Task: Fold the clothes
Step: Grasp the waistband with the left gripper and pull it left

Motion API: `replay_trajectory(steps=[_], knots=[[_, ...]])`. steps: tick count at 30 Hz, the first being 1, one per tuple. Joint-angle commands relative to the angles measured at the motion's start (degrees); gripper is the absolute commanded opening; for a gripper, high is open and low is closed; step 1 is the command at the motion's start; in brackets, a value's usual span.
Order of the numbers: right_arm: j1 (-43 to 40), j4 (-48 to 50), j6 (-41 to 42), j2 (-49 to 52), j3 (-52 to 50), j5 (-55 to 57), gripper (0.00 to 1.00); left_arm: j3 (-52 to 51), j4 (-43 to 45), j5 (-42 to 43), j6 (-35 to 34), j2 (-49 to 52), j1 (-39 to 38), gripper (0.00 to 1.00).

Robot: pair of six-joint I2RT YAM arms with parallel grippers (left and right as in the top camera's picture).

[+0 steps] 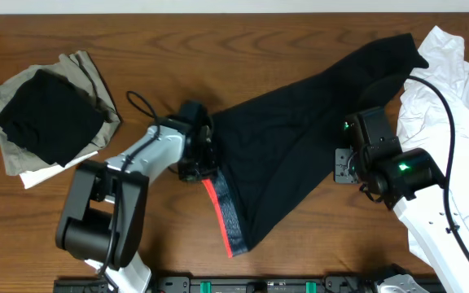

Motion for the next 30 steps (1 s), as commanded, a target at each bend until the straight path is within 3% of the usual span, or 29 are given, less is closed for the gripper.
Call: replay_trajectory(steps=[1, 10, 16, 20, 26, 30], knots=[[-0.4, -0.7, 1.0, -0.3, 0.9, 0.5, 0.39, -0.7, 3.4, -6.7, -0.5, 5.5, 6.3, 0.06], [-1.3, -0.6, 4.0, -0.3, 0.9, 3.4, 0.45, 0.1, 20.0, -3.3, -0.5, 7.7, 21.0, 0.07], [-7.8, 0.4, 6.6, -0.2, 0.9, 5.3, 0.52, 7.4, 21.9, 4.2, -0.4, 7.7, 24.0, 0.07], [-14.4, 0.4, 6.1, 0.5, 0.9, 5.3, 0.58, 13.4, 19.2, 14.3, -0.4, 7.4, 23.9, 0.22], [-24.1, -0.1, 1.1, 5.5, 0.9, 3.4, 0.59, 15.8, 10.2, 21.0, 3.0, 2.7, 23.3, 0.24], [-29.5, -0.9, 0.5, 11.4, 0.9, 2.3, 0.59, 15.8, -4.9, 18.8, 12.1, -2.1, 21.2, 0.23]])
